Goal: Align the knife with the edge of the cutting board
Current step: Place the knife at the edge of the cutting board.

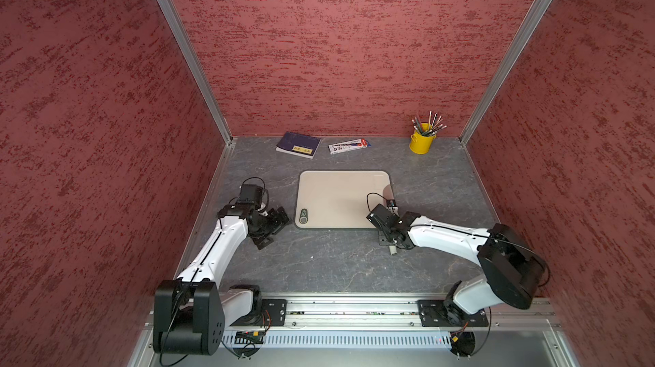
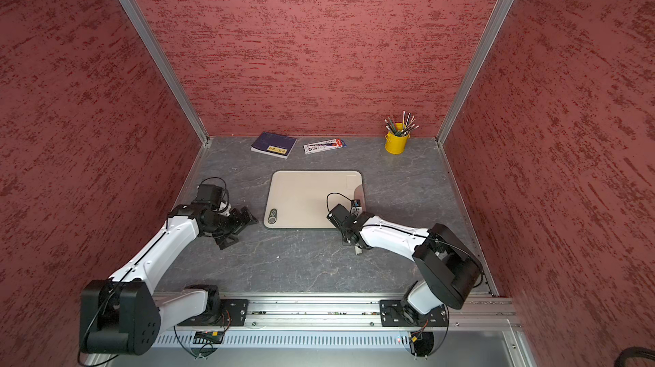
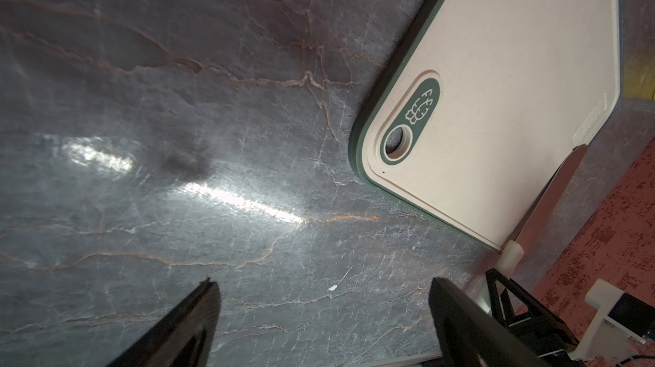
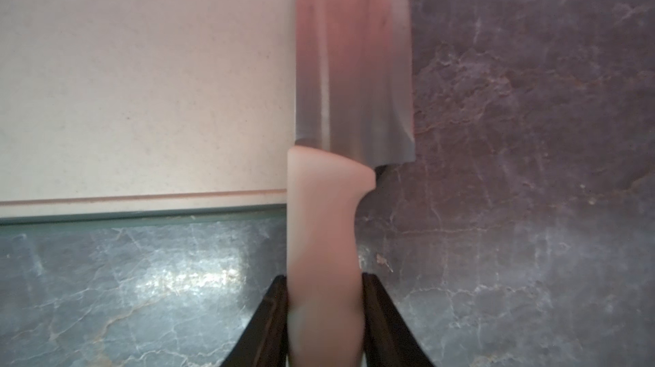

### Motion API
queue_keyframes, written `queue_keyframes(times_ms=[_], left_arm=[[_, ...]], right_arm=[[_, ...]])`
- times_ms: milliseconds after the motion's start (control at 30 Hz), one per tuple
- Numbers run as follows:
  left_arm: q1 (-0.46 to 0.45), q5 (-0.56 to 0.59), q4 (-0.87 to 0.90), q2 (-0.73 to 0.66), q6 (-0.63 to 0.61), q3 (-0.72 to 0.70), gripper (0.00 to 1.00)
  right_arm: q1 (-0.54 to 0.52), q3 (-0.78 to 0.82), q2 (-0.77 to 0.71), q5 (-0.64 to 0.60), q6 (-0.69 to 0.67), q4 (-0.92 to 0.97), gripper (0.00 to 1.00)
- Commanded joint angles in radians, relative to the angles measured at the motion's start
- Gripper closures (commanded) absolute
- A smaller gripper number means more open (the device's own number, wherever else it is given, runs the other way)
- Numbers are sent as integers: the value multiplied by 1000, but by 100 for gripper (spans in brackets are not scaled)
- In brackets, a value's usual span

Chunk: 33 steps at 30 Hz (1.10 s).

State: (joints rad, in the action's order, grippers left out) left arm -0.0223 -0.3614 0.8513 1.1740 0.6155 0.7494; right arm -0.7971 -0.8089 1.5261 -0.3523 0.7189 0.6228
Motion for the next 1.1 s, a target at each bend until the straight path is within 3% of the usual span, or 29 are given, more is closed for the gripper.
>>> queue_keyframes(times_ms=[0,500,1067], left_arm=[[4,-5,-13,-11,-11,-9,4],[1,-1,-4,-5,-8,-7,3],[-2,-1,-8,6,-9,-7,3]], right_arm=[[-8,22,10,-36,11,-40,100],[-14,18,27,21,82,-51,100],[-50,38,-86,63,130,59,100]])
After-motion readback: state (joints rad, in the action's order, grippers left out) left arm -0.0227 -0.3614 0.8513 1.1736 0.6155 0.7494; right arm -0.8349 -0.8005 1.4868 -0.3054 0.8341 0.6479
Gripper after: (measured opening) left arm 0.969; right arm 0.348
